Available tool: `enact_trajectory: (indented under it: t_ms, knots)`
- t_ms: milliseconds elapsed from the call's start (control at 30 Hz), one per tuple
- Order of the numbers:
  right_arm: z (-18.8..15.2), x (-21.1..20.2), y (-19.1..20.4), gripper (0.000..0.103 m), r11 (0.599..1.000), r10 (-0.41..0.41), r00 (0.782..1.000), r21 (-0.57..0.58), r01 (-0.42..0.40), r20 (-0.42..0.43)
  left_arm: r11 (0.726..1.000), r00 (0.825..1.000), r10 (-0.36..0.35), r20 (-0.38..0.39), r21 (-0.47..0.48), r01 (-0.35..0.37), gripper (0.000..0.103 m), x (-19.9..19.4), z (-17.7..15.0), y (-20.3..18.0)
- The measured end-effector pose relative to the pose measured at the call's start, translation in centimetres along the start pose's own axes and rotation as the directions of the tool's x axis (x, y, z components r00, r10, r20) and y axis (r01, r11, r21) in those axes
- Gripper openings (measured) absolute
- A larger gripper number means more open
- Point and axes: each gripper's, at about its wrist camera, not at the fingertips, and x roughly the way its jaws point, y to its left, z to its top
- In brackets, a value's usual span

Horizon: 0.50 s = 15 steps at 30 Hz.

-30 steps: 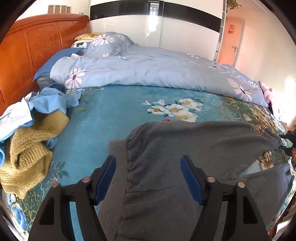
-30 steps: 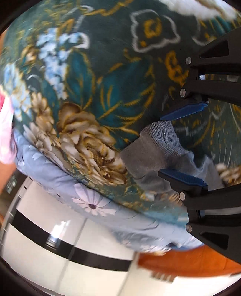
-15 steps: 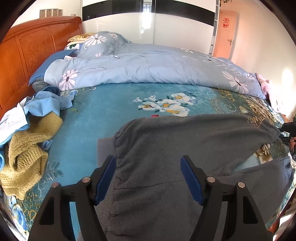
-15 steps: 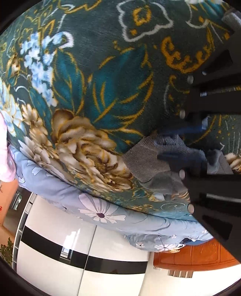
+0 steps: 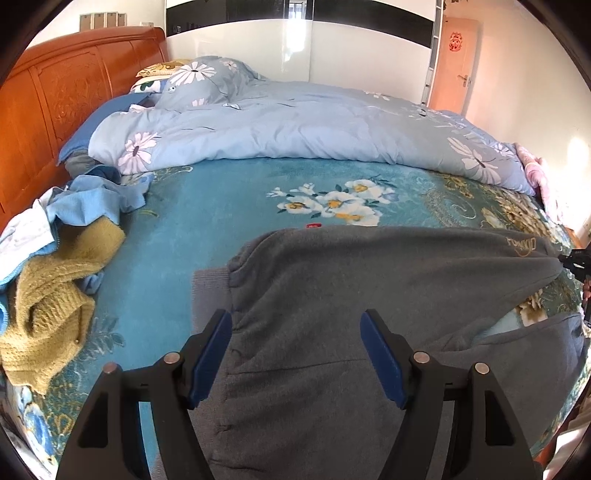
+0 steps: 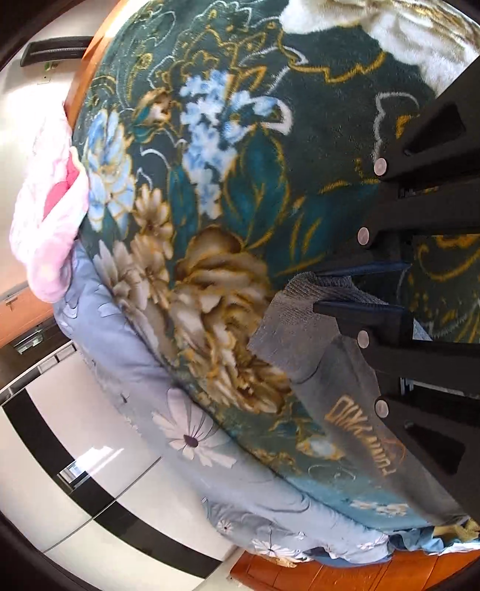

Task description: Fold clothes

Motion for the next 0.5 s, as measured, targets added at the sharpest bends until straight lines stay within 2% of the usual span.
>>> enact_trajectory:
  t_ms: [133, 200, 267, 367, 500]
  knots:
    - [0.2, -1.2, 0.0, 0.024, 1.000, -0.017, 1.000, -0.021, 0.017, 0.016, 0.999, 1.000, -0.006, 0.009, -0.037, 0.007, 0.073, -0.8, 0.0, 1.0]
    - [0.3, -3.2, 0.4, 0.044, 0.998, -0.042, 0.998, -0.040, 0.044, 0.051, 0.998, 1.000, -0.012, 0.010, -0.056, 0.012, 0.073, -1.2, -0.1, 1.5]
    - [-0.2, -6.0, 0.2, 0.045, 1.000, -0.007, 0.997, -0.030, 0.009, 0.076, 0.997, 1.000, -0.021, 0.012, -0.070, 0.022, 0.073, -1.7, -0.6, 2.0]
    - [-2.7, -10.2, -0.2, 0.050, 0.999, 0.030, 0.993, -0.046, -0.025, 0.116, 0.996, 0.999, -0.034, 0.000, -0.088, 0.034, 0.074, -2.1, -1.8, 2.8]
    - [-9.6, -14.3, -1.1, 0.054, 0.996, 0.045, 0.993, -0.084, -0.036, 0.110, 0.992, 0.999, -0.042, -0.031, -0.119, 0.038, 0.074, -2.4, -3.9, 3.9]
